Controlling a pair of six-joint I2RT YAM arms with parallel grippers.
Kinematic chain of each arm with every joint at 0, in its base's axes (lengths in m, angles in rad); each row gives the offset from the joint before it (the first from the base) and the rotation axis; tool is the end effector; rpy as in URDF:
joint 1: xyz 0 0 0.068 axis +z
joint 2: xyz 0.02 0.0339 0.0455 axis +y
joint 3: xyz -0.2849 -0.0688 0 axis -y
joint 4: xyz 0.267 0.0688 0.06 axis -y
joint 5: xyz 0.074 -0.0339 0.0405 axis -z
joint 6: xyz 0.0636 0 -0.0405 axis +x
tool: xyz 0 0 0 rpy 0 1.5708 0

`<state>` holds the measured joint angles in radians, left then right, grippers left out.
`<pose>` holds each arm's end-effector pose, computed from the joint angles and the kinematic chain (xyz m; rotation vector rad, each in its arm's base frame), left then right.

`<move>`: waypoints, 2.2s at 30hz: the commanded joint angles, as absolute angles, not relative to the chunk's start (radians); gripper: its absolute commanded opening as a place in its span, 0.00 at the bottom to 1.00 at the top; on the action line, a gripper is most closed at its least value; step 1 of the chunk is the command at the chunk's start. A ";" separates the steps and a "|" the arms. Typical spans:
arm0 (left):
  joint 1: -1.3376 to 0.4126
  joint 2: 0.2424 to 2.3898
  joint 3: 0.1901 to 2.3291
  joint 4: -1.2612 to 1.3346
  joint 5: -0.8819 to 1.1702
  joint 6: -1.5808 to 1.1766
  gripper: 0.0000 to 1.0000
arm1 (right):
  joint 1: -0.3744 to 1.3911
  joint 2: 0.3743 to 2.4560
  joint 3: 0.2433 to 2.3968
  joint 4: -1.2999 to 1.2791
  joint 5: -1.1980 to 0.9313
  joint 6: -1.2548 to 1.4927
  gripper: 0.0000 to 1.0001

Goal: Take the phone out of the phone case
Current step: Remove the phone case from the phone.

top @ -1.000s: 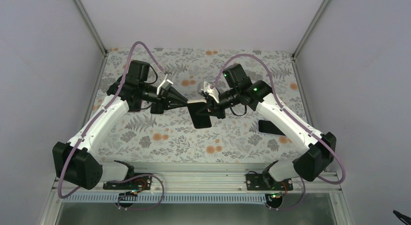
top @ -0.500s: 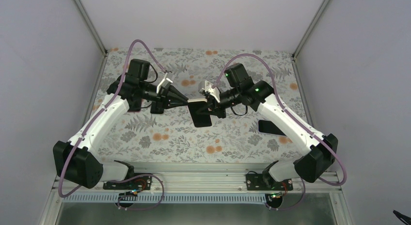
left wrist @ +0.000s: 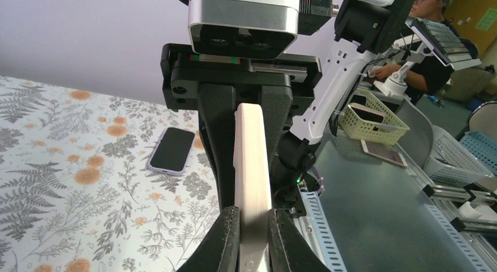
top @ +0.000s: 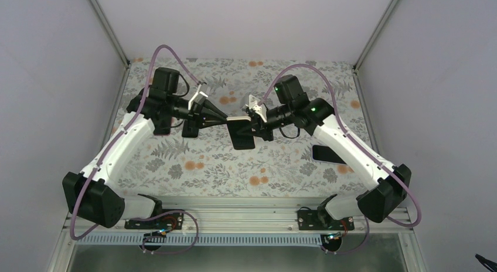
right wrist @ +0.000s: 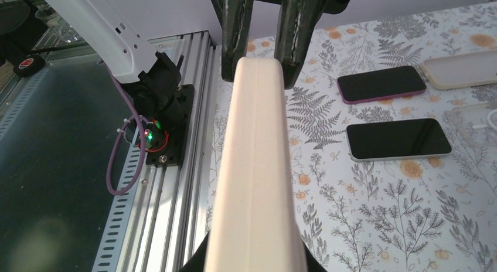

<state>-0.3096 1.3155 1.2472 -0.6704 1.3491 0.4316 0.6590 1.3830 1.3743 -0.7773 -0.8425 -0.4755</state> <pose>0.2512 -0.1455 0.3716 1.2797 1.4881 -1.4272 0.2212 0.2313 0.3688 -1.5428 1.6541 1.0767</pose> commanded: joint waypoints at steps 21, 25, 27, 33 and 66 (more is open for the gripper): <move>-0.164 1.345 1.336 -0.566 1.184 0.426 0.10 | 0.621 1.279 1.442 -0.787 -1.054 -0.492 0.04; -0.165 1.328 1.314 -0.537 1.185 0.402 0.14 | 0.583 1.280 1.466 -0.712 -1.084 -0.419 0.04; -0.165 1.319 1.298 -0.521 1.183 0.391 0.20 | 0.568 1.285 1.481 -0.675 -1.094 -0.380 0.04; -0.179 1.282 1.261 -0.509 1.189 0.385 0.47 | 0.519 1.318 1.540 -0.587 -1.146 -0.247 0.04; -0.371 1.273 1.239 -0.298 1.273 0.113 0.48 | 0.385 1.402 1.572 -0.221 -1.307 0.256 0.04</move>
<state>-0.3641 1.2648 1.2377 -0.3691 1.2423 0.1772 0.3901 1.4151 1.5791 -0.2806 -1.2736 0.2195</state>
